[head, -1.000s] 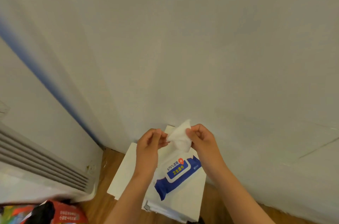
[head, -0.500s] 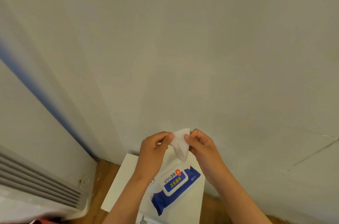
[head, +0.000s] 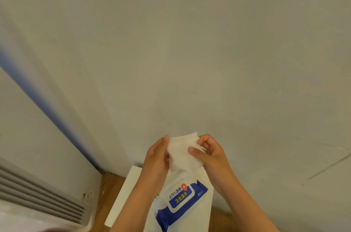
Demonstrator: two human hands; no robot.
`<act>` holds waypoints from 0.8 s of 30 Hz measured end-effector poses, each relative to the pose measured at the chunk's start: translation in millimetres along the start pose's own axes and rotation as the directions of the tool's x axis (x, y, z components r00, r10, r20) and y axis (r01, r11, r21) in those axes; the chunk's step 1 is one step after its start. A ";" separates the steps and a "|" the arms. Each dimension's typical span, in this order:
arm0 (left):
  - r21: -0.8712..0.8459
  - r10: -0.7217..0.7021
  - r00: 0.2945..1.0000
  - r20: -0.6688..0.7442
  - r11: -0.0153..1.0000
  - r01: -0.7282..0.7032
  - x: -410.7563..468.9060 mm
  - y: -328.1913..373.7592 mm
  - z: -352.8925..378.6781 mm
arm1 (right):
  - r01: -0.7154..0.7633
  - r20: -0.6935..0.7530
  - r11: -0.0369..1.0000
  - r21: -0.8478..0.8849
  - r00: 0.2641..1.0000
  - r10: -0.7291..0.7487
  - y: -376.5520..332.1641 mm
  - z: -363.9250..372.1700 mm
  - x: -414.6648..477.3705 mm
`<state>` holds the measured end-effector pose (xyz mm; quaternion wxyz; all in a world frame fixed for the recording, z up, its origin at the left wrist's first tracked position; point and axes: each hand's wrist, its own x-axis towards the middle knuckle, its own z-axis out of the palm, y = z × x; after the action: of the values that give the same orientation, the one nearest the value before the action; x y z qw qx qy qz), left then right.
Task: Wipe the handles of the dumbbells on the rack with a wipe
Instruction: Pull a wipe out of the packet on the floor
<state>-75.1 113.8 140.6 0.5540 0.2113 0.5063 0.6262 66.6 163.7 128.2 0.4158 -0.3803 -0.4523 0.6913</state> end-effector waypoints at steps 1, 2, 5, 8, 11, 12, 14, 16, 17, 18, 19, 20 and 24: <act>-0.022 -0.046 0.999 -0.017 0.999 0.045 -0.6 -0.7 1.9 | 0.007 0.008 1.000 -0.006 1.000 -0.007 -0.1 0.2 0.8; -0.002 -0.058 0.998 -0.036 0.998 0.058 -0.6 -2.2 2.7 | 0.013 0.017 1.000 -0.013 1.000 -0.013 -0.6 0.5 0.9; 0.172 0.028 0.998 -0.061 0.985 -0.017 3.6 -4.6 -0.5 | 0.021 0.027 1.000 -0.012 0.999 -0.021 -1.9 0.7 1.9; 0.343 0.082 0.996 -0.048 0.937 -0.060 8.7 -3.9 -10.1 | 0.028 0.007 1.000 -0.013 1.000 -0.028 -4.6 -0.6 3.6; 0.419 0.119 0.993 -0.020 0.903 -0.100 7.4 0.9 -15.2 | 0.030 -0.026 0.999 -0.037 0.999 -0.031 -6.3 -1.6 5.8; 0.429 0.128 0.992 0.005 0.895 -0.118 6.9 1.8 -15.9 | 0.033 -0.040 0.999 -0.041 0.999 -0.035 -7.0 -1.8 6.1; 0.420 0.103 0.992 0.072 0.899 -0.124 6.6 5.0 -15.0 | 0.052 -0.059 0.997 -0.055 0.997 -0.056 -8.5 -2.3 7.2; 0.409 0.026 0.989 0.143 0.909 -0.083 7.2 7.5 -12.7 | 0.070 -0.062 0.995 -0.068 0.995 -0.074 -10.9 -3.5 8.2; 0.413 -0.009 0.985 0.172 0.908 -0.063 7.3 7.6 -11.7 | 0.075 -0.059 0.994 -0.076 0.995 -0.080 -11.9 -4.2 8.6; 0.423 -0.033 0.981 0.193 0.904 -0.052 7.7 7.5 -10.5 | 0.076 -0.056 0.993 -0.085 0.995 -0.081 -13.5 -4.7 8.7; 0.429 -0.045 0.977 0.207 0.902 -0.049 8.2 7.1 -9.2 | 0.077 -0.053 0.993 -0.094 0.995 -0.082 -14.3 -5.9 8.9; 0.423 -0.052 0.974 0.219 0.905 -0.047 8.8 6.3 -8.5 | 0.075 -0.049 0.993 -0.094 0.996 -0.080 -15.2 -6.4 8.7; 0.264 -0.049 0.976 0.213 0.965 -0.009 13.5 1.0 -6.0 | 0.025 -0.043 0.996 0.086 0.999 -0.021 -14.1 -11.3 5.4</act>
<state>-84.5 123.8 135.1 0.5796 0.3450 0.5233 0.5208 78.1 175.6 137.2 0.4492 -0.3710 -0.4175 0.6973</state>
